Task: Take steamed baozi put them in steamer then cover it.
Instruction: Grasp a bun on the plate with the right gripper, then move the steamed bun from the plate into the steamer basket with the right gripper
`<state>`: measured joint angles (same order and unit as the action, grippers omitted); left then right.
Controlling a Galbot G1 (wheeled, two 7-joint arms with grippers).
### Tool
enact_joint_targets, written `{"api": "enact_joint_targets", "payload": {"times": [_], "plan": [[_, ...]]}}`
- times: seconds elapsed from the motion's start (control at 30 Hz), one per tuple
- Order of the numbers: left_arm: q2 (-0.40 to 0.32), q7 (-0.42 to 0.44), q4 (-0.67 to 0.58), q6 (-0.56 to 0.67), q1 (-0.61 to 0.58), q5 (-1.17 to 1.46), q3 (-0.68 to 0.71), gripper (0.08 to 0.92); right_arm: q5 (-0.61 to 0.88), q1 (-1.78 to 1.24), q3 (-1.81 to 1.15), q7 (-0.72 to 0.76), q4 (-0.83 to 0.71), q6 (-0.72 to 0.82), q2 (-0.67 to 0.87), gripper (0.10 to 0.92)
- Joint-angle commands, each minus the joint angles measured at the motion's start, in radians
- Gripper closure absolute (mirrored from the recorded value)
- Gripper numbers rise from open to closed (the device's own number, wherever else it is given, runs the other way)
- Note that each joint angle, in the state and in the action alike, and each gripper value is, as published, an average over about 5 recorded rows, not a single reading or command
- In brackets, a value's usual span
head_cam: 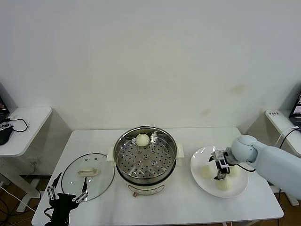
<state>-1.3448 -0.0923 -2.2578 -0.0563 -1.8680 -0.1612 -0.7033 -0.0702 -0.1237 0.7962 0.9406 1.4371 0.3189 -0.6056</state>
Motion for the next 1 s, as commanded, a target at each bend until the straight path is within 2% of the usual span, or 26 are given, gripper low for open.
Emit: {"api": "enact_joint_targets", "payload": {"times": [0.03,0.33,0.7,1.0], "plan": [[0.001,0.000,0.003,0.001,0.002,0.000,0.000,0.177,-0.008,-0.027,-0.018,-0.006,-0.056,0.001,-0.062,0.203],[-0.001,0.001,0.007,0.002,0.005,0.001,0.000,0.177,-0.024,-0.036,-0.015,-0.006,-0.077,0.014,-0.087,0.231],[-0.003,-0.001,0.007,0.005,0.002,0.001,-0.001,0.177,-0.018,0.004,0.001,0.029,-0.070,0.028,-0.077,0.374],[0.000,-0.002,0.000,0.006,0.000,0.004,-0.003,0.177,0.044,0.164,0.060,0.066,0.010,0.055,-0.002,0.397]]}}
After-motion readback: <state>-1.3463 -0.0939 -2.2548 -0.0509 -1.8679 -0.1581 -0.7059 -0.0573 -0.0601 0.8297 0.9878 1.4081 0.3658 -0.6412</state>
